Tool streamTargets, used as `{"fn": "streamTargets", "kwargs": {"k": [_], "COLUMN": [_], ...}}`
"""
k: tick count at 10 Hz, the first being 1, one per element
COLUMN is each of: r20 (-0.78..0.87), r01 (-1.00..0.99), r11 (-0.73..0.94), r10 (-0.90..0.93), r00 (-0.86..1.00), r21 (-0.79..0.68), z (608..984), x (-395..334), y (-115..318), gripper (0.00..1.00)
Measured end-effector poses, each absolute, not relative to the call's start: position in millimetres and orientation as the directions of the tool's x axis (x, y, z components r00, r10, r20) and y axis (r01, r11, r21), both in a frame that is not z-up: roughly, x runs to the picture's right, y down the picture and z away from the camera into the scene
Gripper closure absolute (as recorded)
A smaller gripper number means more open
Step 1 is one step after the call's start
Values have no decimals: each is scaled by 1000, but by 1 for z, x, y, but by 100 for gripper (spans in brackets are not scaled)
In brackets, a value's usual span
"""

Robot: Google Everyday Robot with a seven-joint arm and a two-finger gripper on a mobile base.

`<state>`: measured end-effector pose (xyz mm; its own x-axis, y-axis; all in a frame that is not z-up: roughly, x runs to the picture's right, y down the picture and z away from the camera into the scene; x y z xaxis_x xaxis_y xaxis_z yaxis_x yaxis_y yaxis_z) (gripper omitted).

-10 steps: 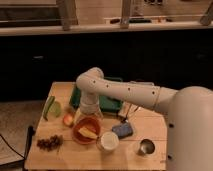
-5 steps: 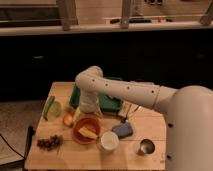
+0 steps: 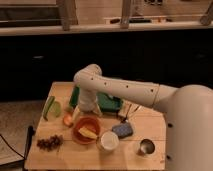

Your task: Place banana in red bowl

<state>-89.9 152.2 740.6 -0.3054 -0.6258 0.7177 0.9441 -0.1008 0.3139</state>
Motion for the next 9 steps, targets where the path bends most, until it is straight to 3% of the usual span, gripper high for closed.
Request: {"fn": "streamTargets", "kwargs": {"k": [9], "r20": [675], "r01": [942], "r11": [-92], "r10": [-676], "r00": [-296], "r21": [322], "z": [733], "x": [-94], "y": [149], "gripper": [20]}}
